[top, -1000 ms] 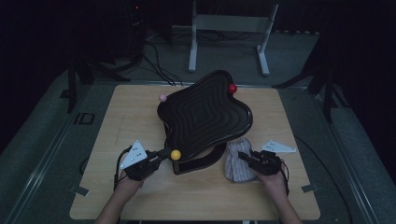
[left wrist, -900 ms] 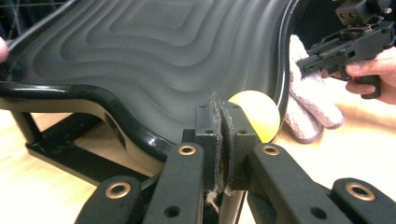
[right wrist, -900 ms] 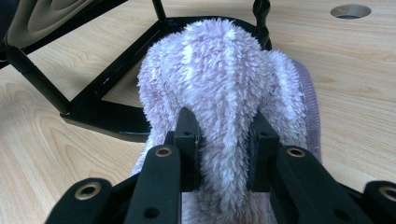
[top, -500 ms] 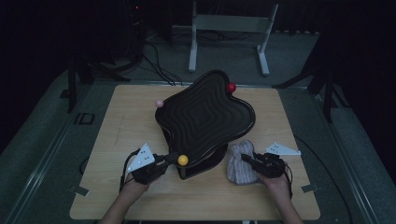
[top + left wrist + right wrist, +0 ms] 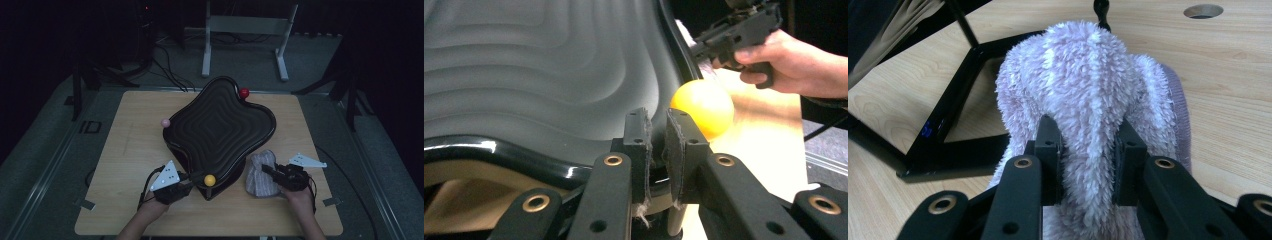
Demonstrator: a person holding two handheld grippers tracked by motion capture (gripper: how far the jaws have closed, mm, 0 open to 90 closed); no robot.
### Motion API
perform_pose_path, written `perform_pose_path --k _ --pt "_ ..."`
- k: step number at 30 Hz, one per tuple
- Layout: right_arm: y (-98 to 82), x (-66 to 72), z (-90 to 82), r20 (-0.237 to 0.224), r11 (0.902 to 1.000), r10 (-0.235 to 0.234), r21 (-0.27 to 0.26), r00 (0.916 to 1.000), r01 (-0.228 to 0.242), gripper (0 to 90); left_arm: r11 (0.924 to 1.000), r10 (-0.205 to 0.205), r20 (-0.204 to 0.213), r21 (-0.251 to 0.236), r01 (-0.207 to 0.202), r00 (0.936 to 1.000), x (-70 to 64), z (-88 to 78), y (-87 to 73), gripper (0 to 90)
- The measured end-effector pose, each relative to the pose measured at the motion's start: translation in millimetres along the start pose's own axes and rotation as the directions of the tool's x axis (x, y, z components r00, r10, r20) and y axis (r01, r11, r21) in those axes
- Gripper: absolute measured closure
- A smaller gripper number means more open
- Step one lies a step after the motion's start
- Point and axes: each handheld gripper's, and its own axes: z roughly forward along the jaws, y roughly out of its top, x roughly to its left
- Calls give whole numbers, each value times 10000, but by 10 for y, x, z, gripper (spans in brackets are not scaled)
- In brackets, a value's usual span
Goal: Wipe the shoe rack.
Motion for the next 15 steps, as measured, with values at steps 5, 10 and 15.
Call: perform_pose_path --k 5,10,15 --pt "1 -11 -19 34 10000 35 -74 10000 -34 713 9997 246 213 85 -248 9995 -79 69 41 787" --pt "-8 -7 -12 3 10000 49 -50 10000 -49 713 9989 446 519 91 -451 9977 -174 134 73 784" --pt "-17 -2 -4 -33 10000 33 -16 10000 -33 713 9991 370 -403 -204 -379 9985 -28 -25 135 712"
